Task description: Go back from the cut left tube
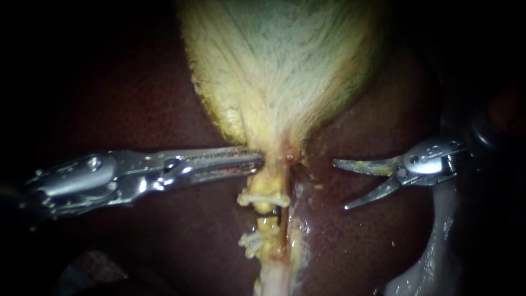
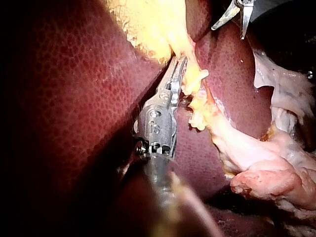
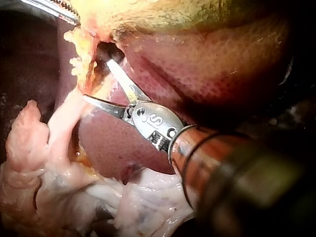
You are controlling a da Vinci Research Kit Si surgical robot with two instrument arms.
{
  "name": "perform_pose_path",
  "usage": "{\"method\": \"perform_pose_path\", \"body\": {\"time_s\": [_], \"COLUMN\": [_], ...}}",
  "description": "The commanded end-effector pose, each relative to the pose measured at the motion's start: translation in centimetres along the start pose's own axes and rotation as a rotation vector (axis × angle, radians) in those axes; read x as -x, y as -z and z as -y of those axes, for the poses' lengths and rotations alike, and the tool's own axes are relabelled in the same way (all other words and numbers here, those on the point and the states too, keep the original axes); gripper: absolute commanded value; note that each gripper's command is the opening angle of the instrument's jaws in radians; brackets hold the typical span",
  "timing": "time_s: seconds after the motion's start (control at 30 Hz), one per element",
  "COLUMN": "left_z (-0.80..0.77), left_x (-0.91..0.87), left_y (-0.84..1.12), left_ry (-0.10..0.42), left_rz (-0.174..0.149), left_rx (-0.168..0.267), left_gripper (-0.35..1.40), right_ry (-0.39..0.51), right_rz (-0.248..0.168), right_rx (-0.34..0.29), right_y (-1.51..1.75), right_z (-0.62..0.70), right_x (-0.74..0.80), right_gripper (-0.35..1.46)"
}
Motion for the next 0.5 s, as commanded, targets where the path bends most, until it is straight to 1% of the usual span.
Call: {"method": "perform_pose_path", "body": {"time_s": [0.03, 0.1, 0.5], "left_z": [0.0, 0.0, 0.0], "left_x": [-0.01, -0.01, -0.02], "left_y": [-0.01, -0.01, -0.02], "left_ry": [0.0, -0.001, -0.001], "left_rz": [-0.001, -0.001, -0.001], "left_rx": [0.0, 0.001, -0.002], "left_gripper": [0.04, 0.04, 0.04], "right_ry": [0.005, 0.017, 0.023], "right_rz": [0.0, 0.001, 0.001], "right_rx": [0.0, 0.001, 0.001], "right_y": [0.0, -0.02, -0.02], "right_z": [0.0, -0.01, -0.01], "right_x": [0.0, 0.0, 0.01], "right_gripper": [1.4, 1.41, 1.43]}}
